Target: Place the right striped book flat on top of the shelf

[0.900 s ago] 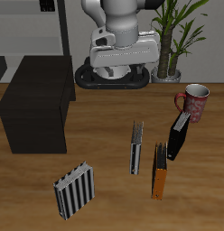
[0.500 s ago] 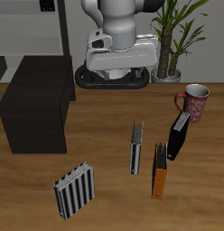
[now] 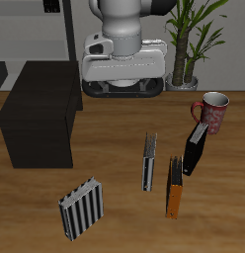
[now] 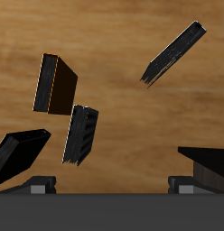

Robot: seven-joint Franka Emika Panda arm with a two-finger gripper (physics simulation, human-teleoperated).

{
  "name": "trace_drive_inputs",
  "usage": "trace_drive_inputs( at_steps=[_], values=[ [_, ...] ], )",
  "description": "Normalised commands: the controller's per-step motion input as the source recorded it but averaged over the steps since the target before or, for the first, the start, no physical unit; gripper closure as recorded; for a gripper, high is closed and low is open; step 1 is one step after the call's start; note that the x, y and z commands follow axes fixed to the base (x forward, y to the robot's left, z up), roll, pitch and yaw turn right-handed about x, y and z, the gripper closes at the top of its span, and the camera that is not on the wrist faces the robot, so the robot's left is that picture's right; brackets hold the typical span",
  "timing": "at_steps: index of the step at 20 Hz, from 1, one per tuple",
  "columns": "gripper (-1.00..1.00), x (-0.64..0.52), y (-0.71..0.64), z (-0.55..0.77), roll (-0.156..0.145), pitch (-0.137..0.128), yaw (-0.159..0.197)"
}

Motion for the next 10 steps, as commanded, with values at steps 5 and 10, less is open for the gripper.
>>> trace_drive_inputs(
  at_steps=[5, 10],
  values=[
    [-1.00, 0.36, -0.20, 0.08, 0.027, -0.014, 0.012],
    [-1.00, 0.39, -0.33, 0.01, -0.052, -0.030, -0.019]
  ],
)
